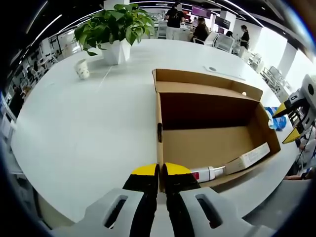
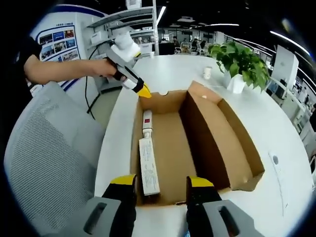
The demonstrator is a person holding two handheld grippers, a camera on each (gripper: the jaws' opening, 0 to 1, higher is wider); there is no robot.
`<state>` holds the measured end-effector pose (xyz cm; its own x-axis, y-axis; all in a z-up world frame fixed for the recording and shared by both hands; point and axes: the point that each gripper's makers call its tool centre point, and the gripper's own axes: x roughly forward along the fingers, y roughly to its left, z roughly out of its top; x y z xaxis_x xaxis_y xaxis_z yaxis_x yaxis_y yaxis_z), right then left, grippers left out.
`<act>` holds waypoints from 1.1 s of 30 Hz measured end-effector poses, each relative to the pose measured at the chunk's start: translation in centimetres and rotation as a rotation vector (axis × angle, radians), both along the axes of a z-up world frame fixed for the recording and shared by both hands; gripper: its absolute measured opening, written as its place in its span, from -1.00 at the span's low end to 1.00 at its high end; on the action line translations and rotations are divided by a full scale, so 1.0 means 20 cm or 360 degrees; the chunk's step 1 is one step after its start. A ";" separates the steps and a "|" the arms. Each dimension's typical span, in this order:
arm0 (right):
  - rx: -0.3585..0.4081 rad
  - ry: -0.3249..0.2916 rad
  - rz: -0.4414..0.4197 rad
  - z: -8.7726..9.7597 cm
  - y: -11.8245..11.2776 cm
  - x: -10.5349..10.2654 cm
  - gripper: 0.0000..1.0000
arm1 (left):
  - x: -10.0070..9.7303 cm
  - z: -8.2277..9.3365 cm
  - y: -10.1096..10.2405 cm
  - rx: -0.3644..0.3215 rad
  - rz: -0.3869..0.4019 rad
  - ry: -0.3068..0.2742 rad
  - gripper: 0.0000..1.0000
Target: Operate the shoe box by opening the lid, removing the specified soft item, and placing it in the target area until the item is outside and the box remains undamaged.
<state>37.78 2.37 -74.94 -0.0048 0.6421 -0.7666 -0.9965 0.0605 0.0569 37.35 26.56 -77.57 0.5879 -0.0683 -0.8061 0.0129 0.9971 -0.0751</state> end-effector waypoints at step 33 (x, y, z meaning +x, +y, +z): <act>-0.0199 -0.0009 0.0272 -0.29 0.12 -0.08 -0.66 | 0.01 0.00 0.02 -0.0008 0.0006 0.0003 -0.98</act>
<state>36.28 4.87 -80.80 -0.1010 0.5324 -0.8404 -0.9932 -0.1034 0.0539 37.60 26.86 -77.62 0.5866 -0.0700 -0.8069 0.0089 0.9968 -0.0800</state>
